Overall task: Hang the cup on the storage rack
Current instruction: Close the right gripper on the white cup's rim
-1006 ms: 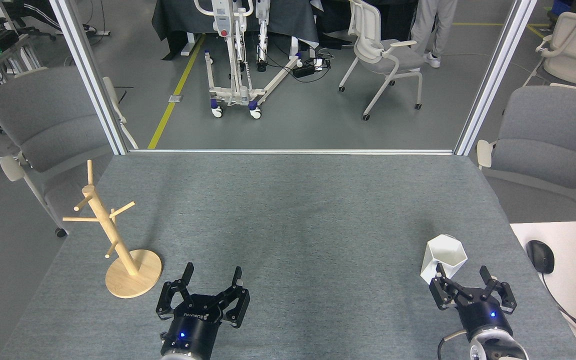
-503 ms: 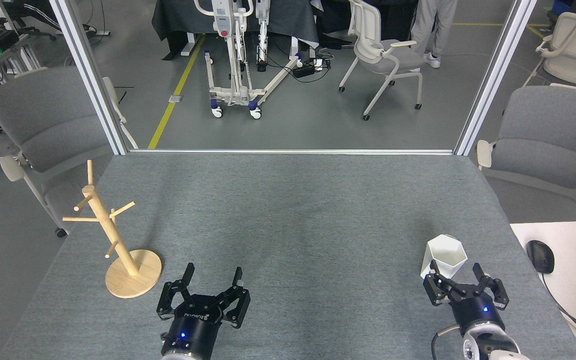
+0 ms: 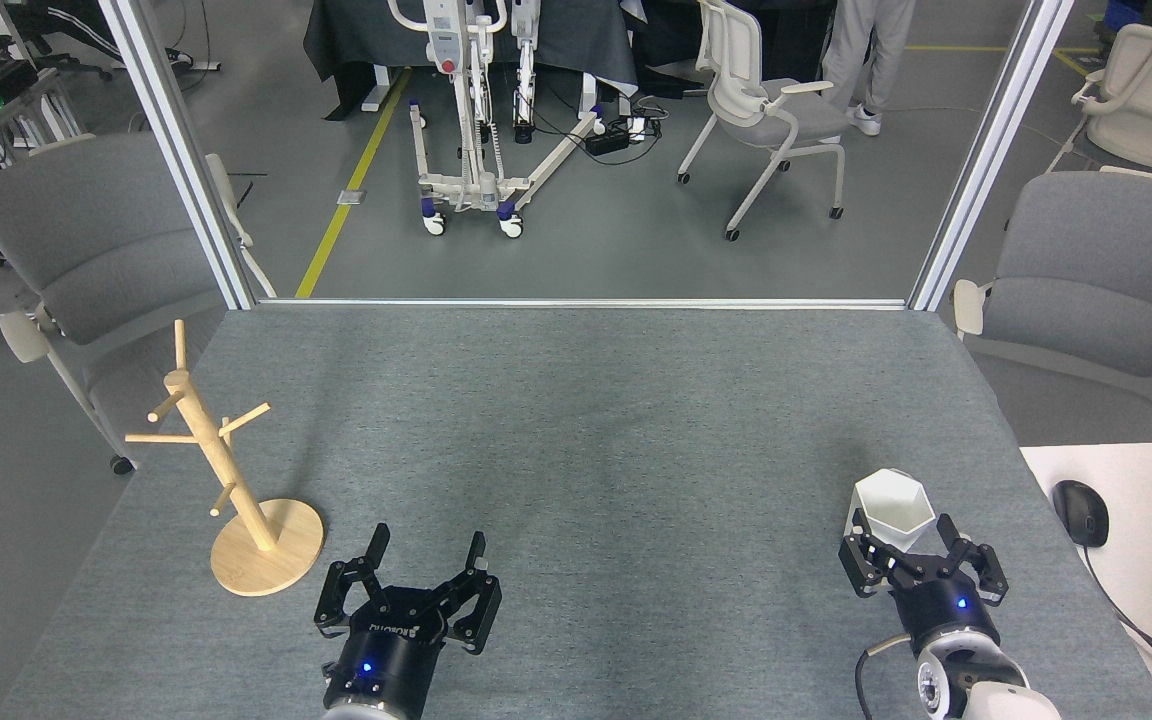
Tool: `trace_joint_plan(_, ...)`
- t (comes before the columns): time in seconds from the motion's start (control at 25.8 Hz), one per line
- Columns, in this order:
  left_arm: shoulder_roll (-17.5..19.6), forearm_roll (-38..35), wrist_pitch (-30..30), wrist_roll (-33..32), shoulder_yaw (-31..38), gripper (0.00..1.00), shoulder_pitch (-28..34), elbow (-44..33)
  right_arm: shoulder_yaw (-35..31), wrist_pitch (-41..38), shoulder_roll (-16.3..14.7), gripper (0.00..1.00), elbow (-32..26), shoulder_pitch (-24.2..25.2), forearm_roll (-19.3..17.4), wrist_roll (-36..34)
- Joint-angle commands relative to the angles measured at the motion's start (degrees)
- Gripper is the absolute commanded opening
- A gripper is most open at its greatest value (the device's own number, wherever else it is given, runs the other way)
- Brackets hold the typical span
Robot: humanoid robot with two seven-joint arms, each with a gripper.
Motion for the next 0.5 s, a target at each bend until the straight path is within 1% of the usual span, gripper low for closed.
trace_joint_plan(0.0,0.0,0.0,0.1,0.0,0.0,1.00,-0.1,0.4,0.0,0.1,-0.1,1.00,0.6,-0.4,-0.1,-0.1)
trace_joint_plan(0.31,0.0,0.0,0.1,-0.2,0.0,1.00,-0.1,1.0,-0.1,0.1,0.0,1.00,3.3,-2.3,-0.1,-0.1)
trace_joint_plan(0.46,0.1,0.0,0.1,-0.1,0.0,1.00,-0.1,1.1,-0.1,0.1,0.1,1.00,3.5,-2.4,0.0,-0.1)
